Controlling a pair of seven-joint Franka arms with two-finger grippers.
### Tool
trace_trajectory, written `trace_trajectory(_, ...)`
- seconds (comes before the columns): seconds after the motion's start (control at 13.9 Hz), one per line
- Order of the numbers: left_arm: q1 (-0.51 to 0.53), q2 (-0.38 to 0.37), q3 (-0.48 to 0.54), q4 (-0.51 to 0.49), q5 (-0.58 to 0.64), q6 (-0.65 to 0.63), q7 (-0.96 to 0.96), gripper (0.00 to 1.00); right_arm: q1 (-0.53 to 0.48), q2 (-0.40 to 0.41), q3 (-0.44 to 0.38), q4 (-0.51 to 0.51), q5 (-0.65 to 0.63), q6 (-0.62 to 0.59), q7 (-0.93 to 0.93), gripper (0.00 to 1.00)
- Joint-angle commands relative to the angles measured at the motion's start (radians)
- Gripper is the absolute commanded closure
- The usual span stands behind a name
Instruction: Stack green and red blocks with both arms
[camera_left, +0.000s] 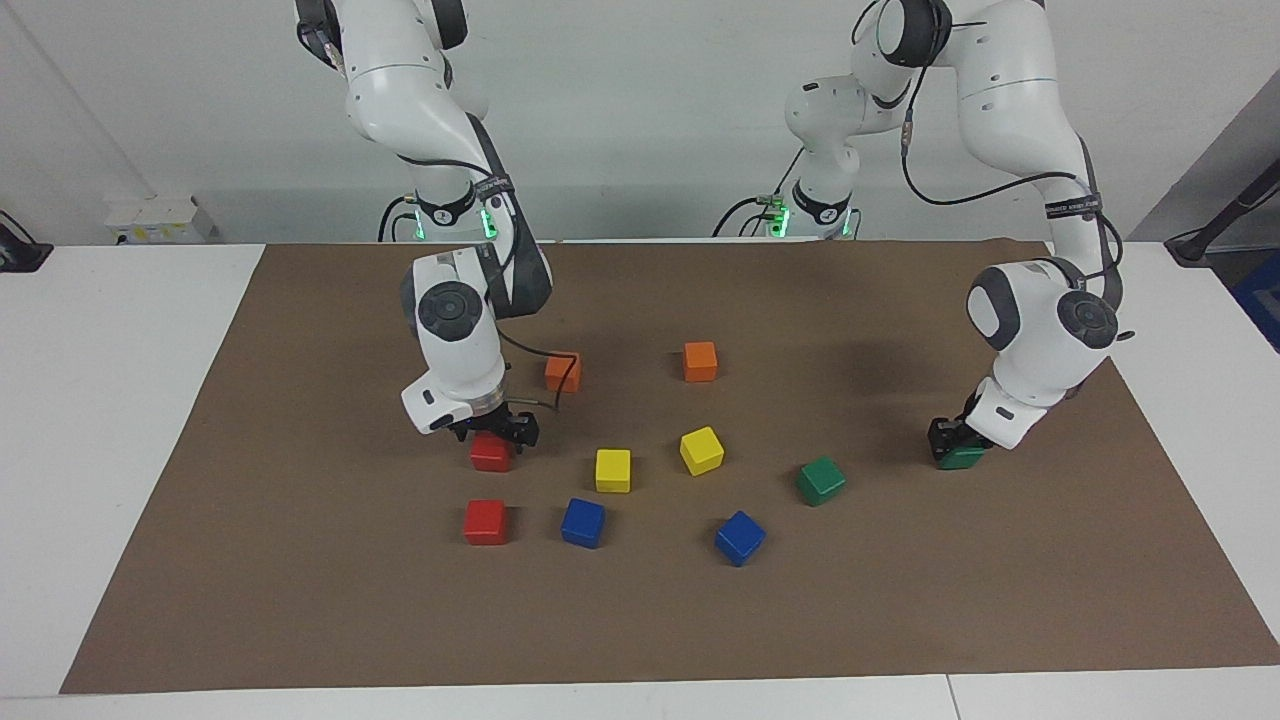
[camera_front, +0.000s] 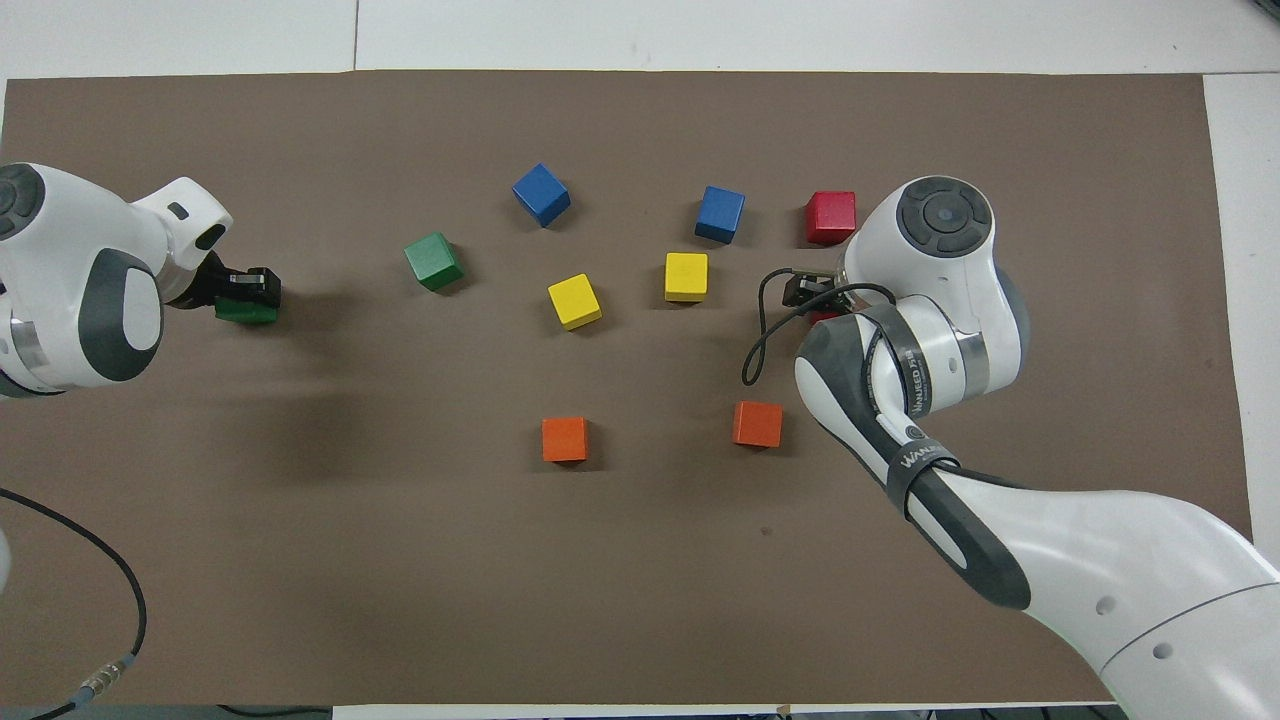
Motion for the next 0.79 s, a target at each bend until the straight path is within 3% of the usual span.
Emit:
trace_trajectory(0.0,0.012,0.003,-0.005,-0.038,0.008,0.07,0.016,0.01,-0.003,-0.009,0.002,-0.016,-0.024,0.03,0.046,0.05)
trace_trajectory(0.22,0.009,0.003,-0.002,-0.014,0.008,0.032,0.015,0.0,-0.004,-0.007,0.002,-0.018,-0.024,0.045,0.078,0.2)
trace_trajectory(0.36,-0.006,0.008,-0.003,0.078,0.009,-0.091,0.007,0.0,-0.004,-0.007,0.004,-0.018,-0.024,0.055,0.092,0.34)
trace_trajectory(0.57,-0.087,0.028,-0.005,0.193,0.002,-0.169,-0.193,0.0,-0.003,-0.007,0.004,-0.019,-0.024,0.059,0.118,0.6)
trace_trajectory(0.72,-0.179,0.037,-0.006,0.201,-0.001,-0.156,-0.405,0.0,-0.004,-0.007,0.004,-0.018,-0.024,0.056,0.117,0.9)
